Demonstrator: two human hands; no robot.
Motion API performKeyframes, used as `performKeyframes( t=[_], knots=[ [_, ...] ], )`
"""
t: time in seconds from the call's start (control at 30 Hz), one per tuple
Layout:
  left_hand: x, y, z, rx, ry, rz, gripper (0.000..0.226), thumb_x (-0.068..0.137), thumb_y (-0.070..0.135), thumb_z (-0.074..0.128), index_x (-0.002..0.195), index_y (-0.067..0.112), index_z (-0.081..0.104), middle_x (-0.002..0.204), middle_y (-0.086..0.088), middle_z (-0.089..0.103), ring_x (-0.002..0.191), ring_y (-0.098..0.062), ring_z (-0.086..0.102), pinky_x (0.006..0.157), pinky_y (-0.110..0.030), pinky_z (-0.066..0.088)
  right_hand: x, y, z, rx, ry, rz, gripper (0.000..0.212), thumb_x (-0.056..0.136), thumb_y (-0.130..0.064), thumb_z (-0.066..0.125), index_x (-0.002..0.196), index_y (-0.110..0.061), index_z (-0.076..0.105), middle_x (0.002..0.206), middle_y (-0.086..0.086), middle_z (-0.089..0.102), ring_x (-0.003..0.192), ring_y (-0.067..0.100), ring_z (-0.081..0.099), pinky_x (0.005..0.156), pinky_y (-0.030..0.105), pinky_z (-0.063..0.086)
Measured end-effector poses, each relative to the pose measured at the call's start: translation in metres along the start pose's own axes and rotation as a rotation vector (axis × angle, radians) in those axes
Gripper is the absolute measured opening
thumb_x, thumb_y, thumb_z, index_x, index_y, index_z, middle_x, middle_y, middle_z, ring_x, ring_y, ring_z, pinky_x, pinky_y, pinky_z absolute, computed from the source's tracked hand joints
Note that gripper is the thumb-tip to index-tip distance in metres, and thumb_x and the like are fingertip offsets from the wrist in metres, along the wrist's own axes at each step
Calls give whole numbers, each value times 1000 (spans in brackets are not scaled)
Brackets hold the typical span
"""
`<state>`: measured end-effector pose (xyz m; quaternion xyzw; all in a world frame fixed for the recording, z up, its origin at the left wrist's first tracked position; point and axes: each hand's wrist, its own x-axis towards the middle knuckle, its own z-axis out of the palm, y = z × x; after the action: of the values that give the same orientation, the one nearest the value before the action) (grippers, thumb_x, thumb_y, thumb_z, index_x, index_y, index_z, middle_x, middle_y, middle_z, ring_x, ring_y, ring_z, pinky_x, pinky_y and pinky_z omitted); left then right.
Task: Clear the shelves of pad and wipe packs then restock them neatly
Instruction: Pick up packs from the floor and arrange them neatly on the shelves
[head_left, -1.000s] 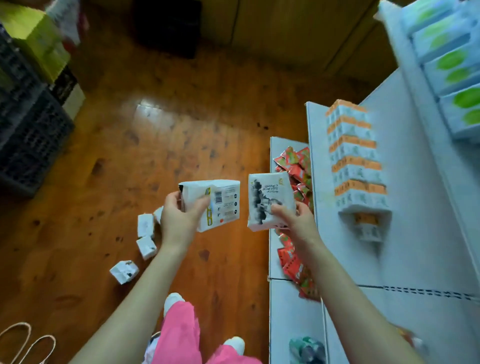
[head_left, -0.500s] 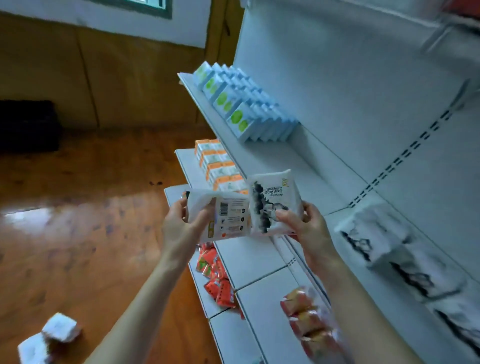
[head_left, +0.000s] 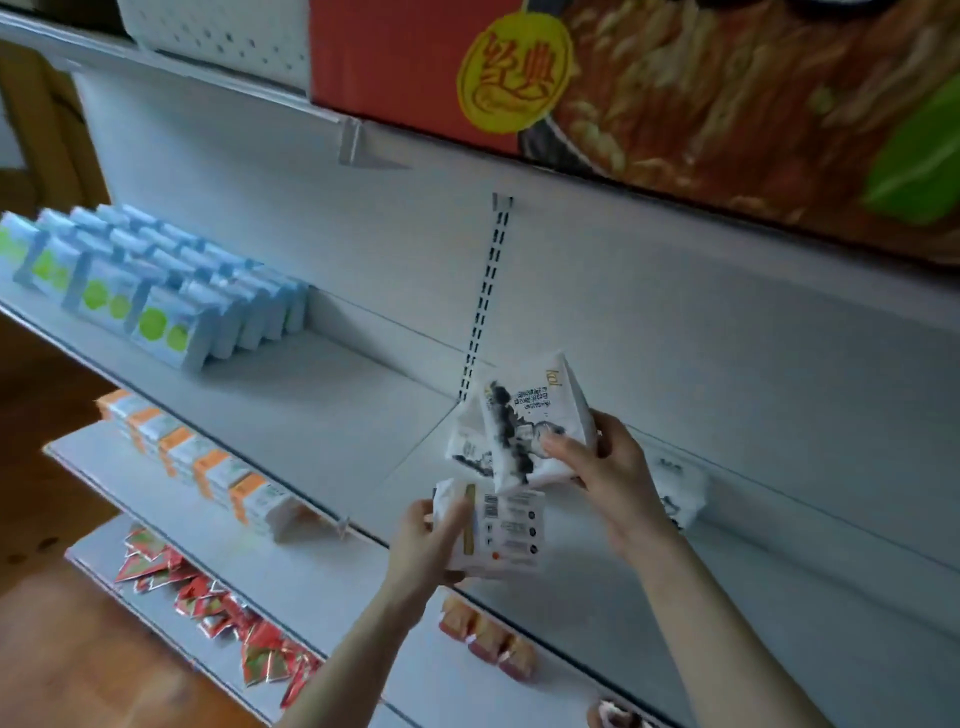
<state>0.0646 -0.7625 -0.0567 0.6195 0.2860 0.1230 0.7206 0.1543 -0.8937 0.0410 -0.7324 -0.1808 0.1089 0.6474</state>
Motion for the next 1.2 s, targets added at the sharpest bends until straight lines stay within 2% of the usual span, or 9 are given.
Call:
performKeyframes(
  t=[0.1, 0.2, 0.3, 0.4, 0.63, 0.77, 0.9, 1.03, 1.2],
  knots=[
    [21, -9, 7, 257, -9, -18, 43, 87, 55, 53, 91, 12, 54, 88, -12, 66, 76, -29, 67, 65, -40, 56, -7, 4, -20, -3, 43, 6, 25, 78, -6, 70, 91, -25, 58, 84, -6, 68, 71, 1, 67, 64, 17, 52],
    [29, 6, 4, 778, 73, 153, 42, 96, 43, 44, 107, 5, 56, 108, -21, 64, 105, -35, 59, 86, -37, 45, -13, 5, -34, -3, 52, 13, 28, 75, -6, 74, 96, -21, 61, 79, -10, 69, 68, -1, 66, 64, 17, 53],
    [22, 44, 4, 452, 108, 396, 55, 90, 47, 52, 126, 6, 54, 120, -14, 61, 110, -25, 58, 85, -29, 45, -16, 5, -43, -41, 6, 23, 40, 59, -23, 77, 96, -24, 63, 90, -7, 71, 81, 6, 67, 75, 25, 53],
    [6, 72, 14, -7, -333, 283, 71, 72, 55, 71, 131, 23, 46, 115, -2, 61, 97, -12, 64, 76, -27, 55, -17, 7, -46, -105, -79, 28, 58, 48, -31, 80, 103, -23, 64, 98, -3, 72, 91, 8, 67, 79, 22, 52],
    [8, 58, 25, -119, -420, 248, 63, 60, 32, 84, 114, 7, 62, 88, -6, 70, 77, -18, 69, 62, -27, 54, -24, 22, -55, 109, -4, 137, 65, 54, -26, 88, 111, -25, 58, 115, -6, 63, 102, 9, 62, 83, 24, 49],
    [6, 44, 37, -149, -352, 178, 65, 62, 36, 83, 115, 6, 60, 100, -14, 69, 85, -25, 70, 71, -42, 59, -31, 35, -60, 96, -53, 275, 83, 49, -31, 91, 122, -25, 52, 113, 1, 67, 99, 19, 66, 81, 44, 56],
    [10, 38, 43, 165, -307, 264, 51, 80, 31, 71, 123, 10, 54, 110, -3, 65, 96, -17, 65, 83, -33, 56, -23, 44, -68, 109, 87, 224, 54, 65, -5, 77, 111, -19, 54, 101, 5, 67, 80, 16, 68, 62, 32, 58],
    [19, 28, 28, 750, -145, 394, 67, 83, 36, 68, 141, 17, 38, 144, -4, 34, 128, -19, 39, 102, -26, 33, 4, 72, -83, -118, 312, 105, 56, 68, 0, 79, 109, -23, 51, 105, 0, 64, 92, 18, 62, 85, 38, 53],
    [30, 12, 5, 1141, -367, 367, 75, 83, 35, 67, 146, 35, 26, 158, -6, 8, 139, -28, 28, 110, -32, 27, 26, 101, -77, -435, 266, 79, 67, 69, -4, 80, 127, -8, 46, 112, 3, 52, 94, 16, 53, 75, 15, 39]
  ],
)
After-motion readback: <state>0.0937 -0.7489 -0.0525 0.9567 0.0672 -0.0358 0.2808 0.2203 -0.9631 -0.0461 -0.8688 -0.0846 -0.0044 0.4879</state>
